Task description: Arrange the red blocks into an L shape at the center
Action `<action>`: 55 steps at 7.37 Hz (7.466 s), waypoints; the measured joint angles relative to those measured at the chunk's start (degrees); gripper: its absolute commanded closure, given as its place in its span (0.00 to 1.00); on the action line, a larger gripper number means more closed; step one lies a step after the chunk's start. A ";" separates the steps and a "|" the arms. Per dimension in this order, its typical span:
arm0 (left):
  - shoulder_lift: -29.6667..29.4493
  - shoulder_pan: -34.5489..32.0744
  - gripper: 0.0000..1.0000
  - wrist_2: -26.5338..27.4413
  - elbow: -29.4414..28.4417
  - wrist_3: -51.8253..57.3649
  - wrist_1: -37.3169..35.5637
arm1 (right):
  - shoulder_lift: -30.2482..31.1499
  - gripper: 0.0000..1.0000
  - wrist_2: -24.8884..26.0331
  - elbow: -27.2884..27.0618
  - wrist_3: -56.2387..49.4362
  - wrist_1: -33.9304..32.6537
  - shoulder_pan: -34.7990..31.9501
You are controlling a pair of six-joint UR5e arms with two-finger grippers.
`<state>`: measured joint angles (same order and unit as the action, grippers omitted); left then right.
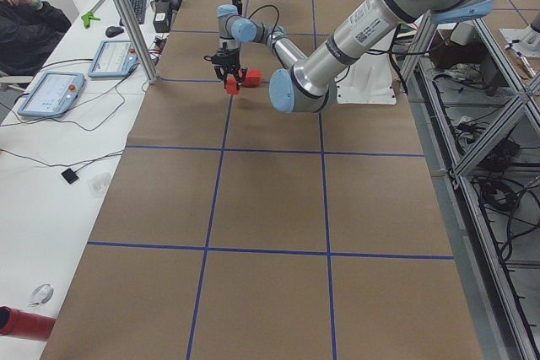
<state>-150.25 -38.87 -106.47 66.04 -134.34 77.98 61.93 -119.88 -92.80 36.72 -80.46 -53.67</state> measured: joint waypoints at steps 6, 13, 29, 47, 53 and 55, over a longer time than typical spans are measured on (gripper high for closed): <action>-2.06 2.01 1.00 0.18 -3.34 -6.55 0.69 | 0.21 0.01 -0.09 -0.01 -0.10 0.13 -0.03; -3.96 3.41 1.00 0.20 -6.52 -8.93 3.14 | 0.29 0.01 -0.03 0.06 -0.16 0.12 -0.03; -4.00 4.34 0.00 0.21 -6.50 -7.76 3.22 | 0.15 0.01 -0.11 0.23 -0.34 0.05 -0.66; 44.00 -33.27 0.00 -12.97 36.15 112.39 2.36 | 6.17 0.01 -2.42 0.88 -20.19 -11.24 -19.89; 61.65 -50.97 0.00 -28.06 36.48 131.98 7.42 | 20.60 0.01 -14.58 0.19 -33.29 -11.30 -33.81; 65.37 -52.16 0.00 -27.41 35.76 132.51 9.31 | 23.66 0.01 -15.80 -1.18 -33.45 -11.12 -35.42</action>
<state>-84.88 -91.03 -133.88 101.80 -1.83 87.29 85.59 -135.68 -93.99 3.27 -91.57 -89.09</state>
